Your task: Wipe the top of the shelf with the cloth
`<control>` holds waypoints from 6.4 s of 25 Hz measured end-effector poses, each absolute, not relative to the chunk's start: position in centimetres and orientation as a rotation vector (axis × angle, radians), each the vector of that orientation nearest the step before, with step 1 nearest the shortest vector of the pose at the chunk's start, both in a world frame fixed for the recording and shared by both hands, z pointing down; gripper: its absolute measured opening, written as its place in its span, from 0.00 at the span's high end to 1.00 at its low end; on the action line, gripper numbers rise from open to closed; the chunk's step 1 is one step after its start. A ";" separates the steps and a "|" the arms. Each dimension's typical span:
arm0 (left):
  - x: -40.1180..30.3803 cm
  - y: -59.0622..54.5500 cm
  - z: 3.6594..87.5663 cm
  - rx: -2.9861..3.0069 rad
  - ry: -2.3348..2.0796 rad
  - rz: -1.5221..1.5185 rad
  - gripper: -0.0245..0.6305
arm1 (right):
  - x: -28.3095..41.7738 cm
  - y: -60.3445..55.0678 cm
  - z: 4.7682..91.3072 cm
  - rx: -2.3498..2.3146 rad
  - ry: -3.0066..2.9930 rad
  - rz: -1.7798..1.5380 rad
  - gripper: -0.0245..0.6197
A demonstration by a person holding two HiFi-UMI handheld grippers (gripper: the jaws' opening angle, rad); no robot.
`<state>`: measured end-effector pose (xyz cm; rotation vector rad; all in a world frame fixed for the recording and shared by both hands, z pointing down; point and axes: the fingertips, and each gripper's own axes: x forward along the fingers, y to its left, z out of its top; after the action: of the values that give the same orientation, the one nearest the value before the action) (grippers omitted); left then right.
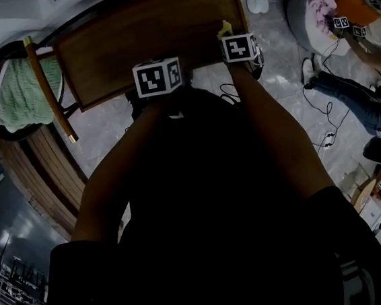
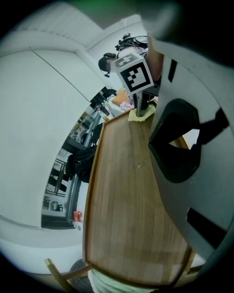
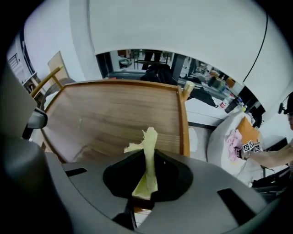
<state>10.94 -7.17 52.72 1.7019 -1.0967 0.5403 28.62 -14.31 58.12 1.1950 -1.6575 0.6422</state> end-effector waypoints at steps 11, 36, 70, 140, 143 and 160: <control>5.0 -6.4 50.2 1.730 -1.128 0.497 0.95 | 32.0 -14.5 57.8 1.395 -1.450 0.661 0.89; -20.9 4.7 47.2 1.666 -1.237 0.455 0.95 | -23.5 0.1 60.4 0.520 -2.180 0.761 0.89; 3.4 -0.3 52.1 1.678 -1.107 0.558 0.95 | 15.4 -8.0 59.8 0.765 -1.942 0.526 0.89; 8.4 36.0 17.5 2.650 -0.556 -0.300 0.95 | 14.3 34.9 18.6 0.163 -3.419 0.637 0.89; 9.1 36.2 18.3 2.638 -0.544 -0.293 0.95 | 14.4 34.9 19.4 0.162 -3.412 0.632 0.89; 3.4 48.5 17.7 2.672 -0.427 -0.339 0.94 | 10.6 45.5 16.4 0.254 -3.409 0.543 0.89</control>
<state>3.44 48.50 17.74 2.6720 -0.4269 -0.3385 10.60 45.53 16.38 0.2540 -3.4093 0.5427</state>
